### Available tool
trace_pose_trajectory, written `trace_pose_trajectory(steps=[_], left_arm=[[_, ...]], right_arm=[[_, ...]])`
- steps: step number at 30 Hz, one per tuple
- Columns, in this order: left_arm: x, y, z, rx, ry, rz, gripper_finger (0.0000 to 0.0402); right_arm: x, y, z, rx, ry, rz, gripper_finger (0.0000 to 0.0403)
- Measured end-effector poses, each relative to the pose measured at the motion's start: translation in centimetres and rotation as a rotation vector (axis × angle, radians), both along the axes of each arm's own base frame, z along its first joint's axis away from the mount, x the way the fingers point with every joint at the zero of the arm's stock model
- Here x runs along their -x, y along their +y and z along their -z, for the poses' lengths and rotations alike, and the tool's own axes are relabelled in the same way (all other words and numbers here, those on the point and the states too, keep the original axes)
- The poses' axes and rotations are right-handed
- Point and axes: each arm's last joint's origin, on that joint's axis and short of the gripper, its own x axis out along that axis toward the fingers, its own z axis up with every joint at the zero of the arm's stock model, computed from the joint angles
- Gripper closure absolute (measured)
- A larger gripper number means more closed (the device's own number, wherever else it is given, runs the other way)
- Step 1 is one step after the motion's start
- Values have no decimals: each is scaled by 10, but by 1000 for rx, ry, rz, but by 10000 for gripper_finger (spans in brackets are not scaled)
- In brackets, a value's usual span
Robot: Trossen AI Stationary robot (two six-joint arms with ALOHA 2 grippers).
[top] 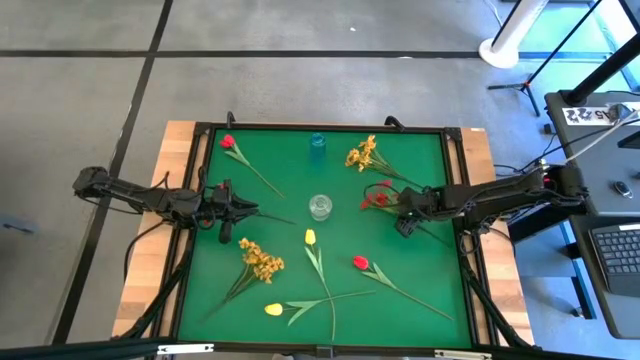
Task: Sort flowers into vase by color
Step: Put the right red flowers into the blue vase
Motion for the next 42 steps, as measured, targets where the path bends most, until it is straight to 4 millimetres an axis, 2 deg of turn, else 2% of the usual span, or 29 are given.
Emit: trace_pose_trajectory(steps=[4,8,15,18,23,27,34,38,42], left_arm=[[0,0,0,0,0,0,335],[0,0,0,0,0,0,335],[0,0,0,0,0,0,335],[0,0,0,0,0,0,335],[0,0,0,0,0,0,335],[0,0,0,0,0,0,335],[0,0,0,0,0,0,335],[0,0,0,0,0,0,335],[0,0,0,0,0,0,335]], right_arm=[[-2,1,8,-24,47,-9,170],[-3,1,8,-31,39,-12,208],[-15,2,-3,-66,-23,-25,337],[-29,2,-14,-69,-119,-32,389],[-43,10,-27,-18,-247,-54,387],[-59,19,-46,56,-392,-113,393],[-87,29,-91,199,-725,-287,396],[-97,28,-115,340,-869,-353,390],[-103,16,-139,523,-992,-357,394]])
